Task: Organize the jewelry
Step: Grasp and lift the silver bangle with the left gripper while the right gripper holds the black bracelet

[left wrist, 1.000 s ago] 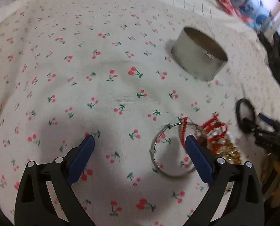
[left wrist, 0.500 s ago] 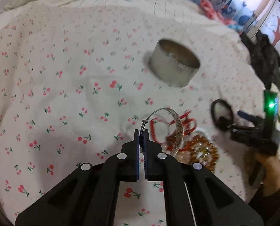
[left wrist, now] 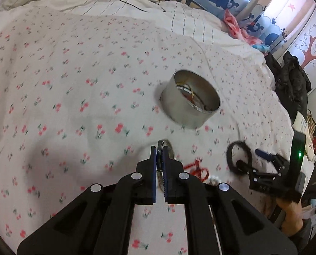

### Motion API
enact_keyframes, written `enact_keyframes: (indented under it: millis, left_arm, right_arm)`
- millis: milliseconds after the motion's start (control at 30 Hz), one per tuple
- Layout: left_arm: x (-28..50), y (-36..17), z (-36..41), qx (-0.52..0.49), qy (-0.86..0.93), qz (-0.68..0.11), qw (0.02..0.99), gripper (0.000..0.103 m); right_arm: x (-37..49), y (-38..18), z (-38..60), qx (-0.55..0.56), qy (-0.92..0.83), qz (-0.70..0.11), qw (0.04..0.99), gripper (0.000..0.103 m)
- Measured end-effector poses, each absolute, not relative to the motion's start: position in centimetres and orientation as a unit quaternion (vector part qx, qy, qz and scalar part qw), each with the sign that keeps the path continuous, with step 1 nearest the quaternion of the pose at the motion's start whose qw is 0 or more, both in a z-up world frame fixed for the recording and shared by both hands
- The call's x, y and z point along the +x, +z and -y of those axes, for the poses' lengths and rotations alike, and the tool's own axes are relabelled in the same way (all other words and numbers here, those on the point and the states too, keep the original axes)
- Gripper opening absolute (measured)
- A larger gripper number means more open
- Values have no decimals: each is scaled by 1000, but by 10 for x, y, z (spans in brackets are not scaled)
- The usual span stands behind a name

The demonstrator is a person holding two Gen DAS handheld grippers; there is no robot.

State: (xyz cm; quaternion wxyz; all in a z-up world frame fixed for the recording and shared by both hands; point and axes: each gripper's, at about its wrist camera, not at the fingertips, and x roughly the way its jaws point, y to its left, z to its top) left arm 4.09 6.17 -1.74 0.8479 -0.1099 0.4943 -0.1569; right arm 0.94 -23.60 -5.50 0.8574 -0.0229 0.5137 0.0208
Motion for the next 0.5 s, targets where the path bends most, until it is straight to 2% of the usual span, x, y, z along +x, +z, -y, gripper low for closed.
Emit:
enact_keyframes:
  millis: [33, 67, 167, 200, 233, 367, 500]
  left_arm:
    - [43, -18, -62, -110, -156, -492, 849, 5]
    - [45, -19, -64, -109, -152, -494, 849, 5]
    - [52, -32, -75, -108, -126, -519, 839, 5]
    - [54, -38, -78, -101, -117, -530, 834, 5]
    - [56, -42, -79, -96, -111, -538, 830, 5]
    - [61, -57, -78, -74, -100, -562, 818, 6]
    - [62, -60, -63, -22, -92, -557, 825, 19]
  right_arm:
    - [9, -53, 239, -21, 19, -512, 859, 72]
    - [8, -51, 241, -16, 18, -509, 860, 59]
    - [6, -46, 247, -1, 18, -504, 864, 33]
    - [6, -45, 248, -2, 18, -502, 865, 29]
    - [6, -44, 247, -6, 16, -501, 865, 26]
    - [5, -44, 240, -26, 12, -498, 867, 28]
    - [6, -47, 243, -24, 16, -498, 866, 30]
